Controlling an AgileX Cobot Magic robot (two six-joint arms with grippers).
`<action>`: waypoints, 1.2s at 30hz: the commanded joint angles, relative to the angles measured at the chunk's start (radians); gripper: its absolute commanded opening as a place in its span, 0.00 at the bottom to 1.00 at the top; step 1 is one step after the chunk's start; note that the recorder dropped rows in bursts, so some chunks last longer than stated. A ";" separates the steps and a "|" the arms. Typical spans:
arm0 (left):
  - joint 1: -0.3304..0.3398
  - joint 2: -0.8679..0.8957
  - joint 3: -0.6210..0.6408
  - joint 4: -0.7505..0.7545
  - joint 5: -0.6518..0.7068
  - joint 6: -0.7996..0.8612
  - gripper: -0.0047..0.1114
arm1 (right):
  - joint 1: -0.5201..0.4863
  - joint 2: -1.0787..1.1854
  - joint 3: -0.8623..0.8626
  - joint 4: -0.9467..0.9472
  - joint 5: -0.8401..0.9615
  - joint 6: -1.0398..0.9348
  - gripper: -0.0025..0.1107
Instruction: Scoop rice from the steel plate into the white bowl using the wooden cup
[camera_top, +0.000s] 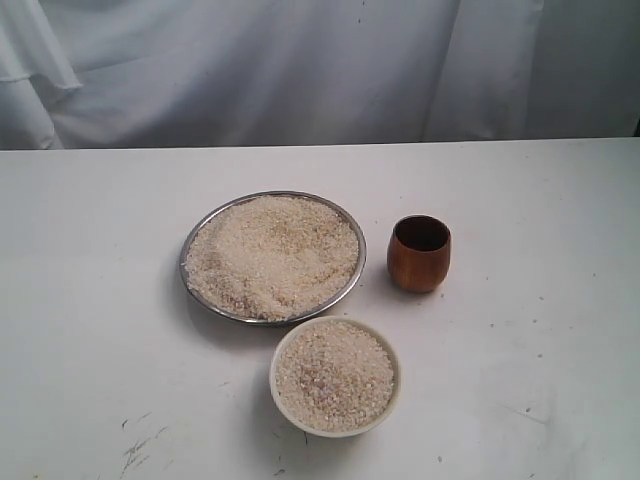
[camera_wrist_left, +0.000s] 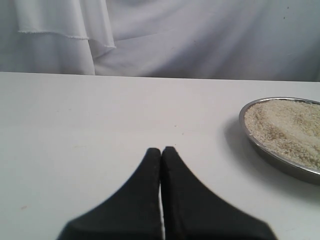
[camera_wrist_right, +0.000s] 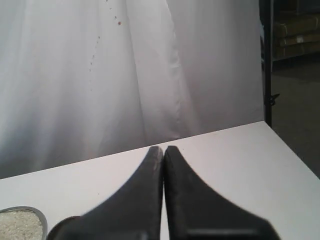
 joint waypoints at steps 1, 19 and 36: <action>-0.002 -0.005 0.005 -0.001 -0.006 -0.003 0.04 | -0.034 -0.146 0.112 0.008 0.026 -0.001 0.02; -0.002 -0.005 0.005 -0.001 -0.006 -0.003 0.04 | -0.034 -0.203 0.201 0.246 -0.022 -0.293 0.02; -0.002 -0.005 0.005 -0.001 -0.006 -0.003 0.04 | -0.047 -0.215 0.258 0.708 -0.020 -0.794 0.02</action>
